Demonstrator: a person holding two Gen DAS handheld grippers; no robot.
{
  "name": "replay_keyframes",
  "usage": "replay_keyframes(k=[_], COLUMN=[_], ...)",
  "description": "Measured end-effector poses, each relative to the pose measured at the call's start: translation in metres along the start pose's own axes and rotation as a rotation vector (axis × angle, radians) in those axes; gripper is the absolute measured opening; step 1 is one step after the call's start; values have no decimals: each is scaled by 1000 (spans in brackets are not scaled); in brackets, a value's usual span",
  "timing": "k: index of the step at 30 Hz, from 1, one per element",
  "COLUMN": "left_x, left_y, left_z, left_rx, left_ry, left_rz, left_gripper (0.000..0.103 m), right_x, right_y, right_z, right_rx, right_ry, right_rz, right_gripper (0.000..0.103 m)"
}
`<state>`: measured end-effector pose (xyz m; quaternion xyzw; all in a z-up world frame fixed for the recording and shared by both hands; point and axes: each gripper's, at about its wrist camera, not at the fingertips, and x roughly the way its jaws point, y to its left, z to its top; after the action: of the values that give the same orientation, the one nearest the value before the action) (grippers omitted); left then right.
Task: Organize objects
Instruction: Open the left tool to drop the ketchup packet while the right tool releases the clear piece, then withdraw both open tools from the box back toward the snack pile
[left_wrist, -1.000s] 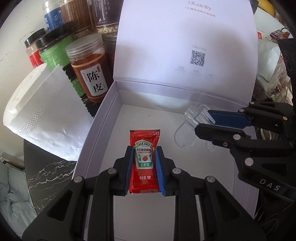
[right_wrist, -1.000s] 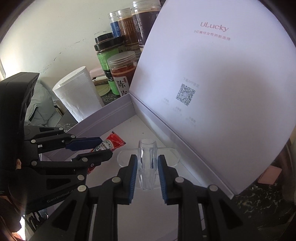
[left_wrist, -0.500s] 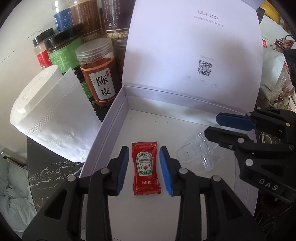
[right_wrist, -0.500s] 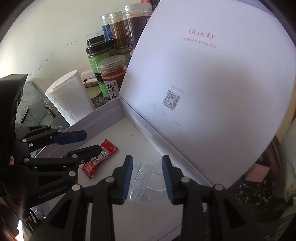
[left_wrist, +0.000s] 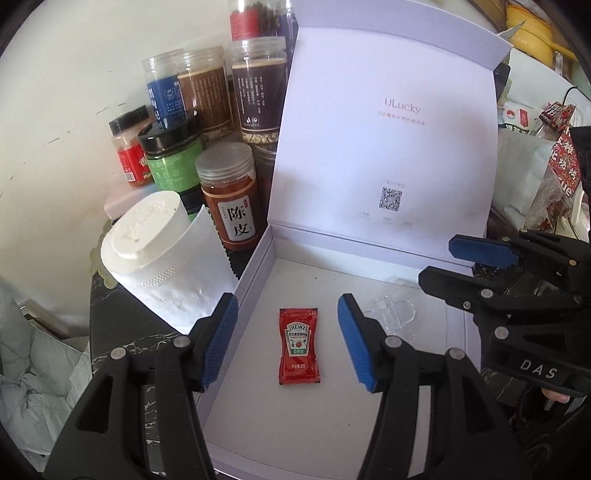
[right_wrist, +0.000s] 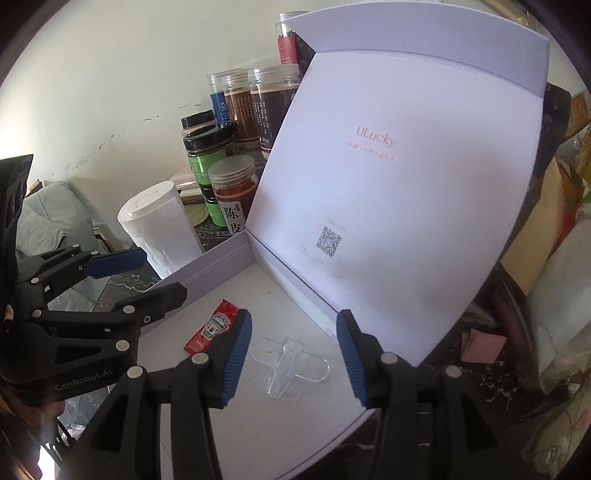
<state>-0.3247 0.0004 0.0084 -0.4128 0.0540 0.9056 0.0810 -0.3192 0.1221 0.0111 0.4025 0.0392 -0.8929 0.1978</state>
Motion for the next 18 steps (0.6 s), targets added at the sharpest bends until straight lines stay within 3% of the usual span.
replay_keyframes(k=[7,18], left_x=[-31,-70], left_y=[-7,-10], left_z=[1,-2], left_rx=[-28,-55], left_ry=[-66,-109], left_rz=[24,52], left_gripper=[69,79], right_x=[-24,-65], right_y=[4,9], right_z=[0,-3], right_rx=[-18,-21], right_ry=[-28,-77], right_rz=[-45,-85], right_gripper=[65,68])
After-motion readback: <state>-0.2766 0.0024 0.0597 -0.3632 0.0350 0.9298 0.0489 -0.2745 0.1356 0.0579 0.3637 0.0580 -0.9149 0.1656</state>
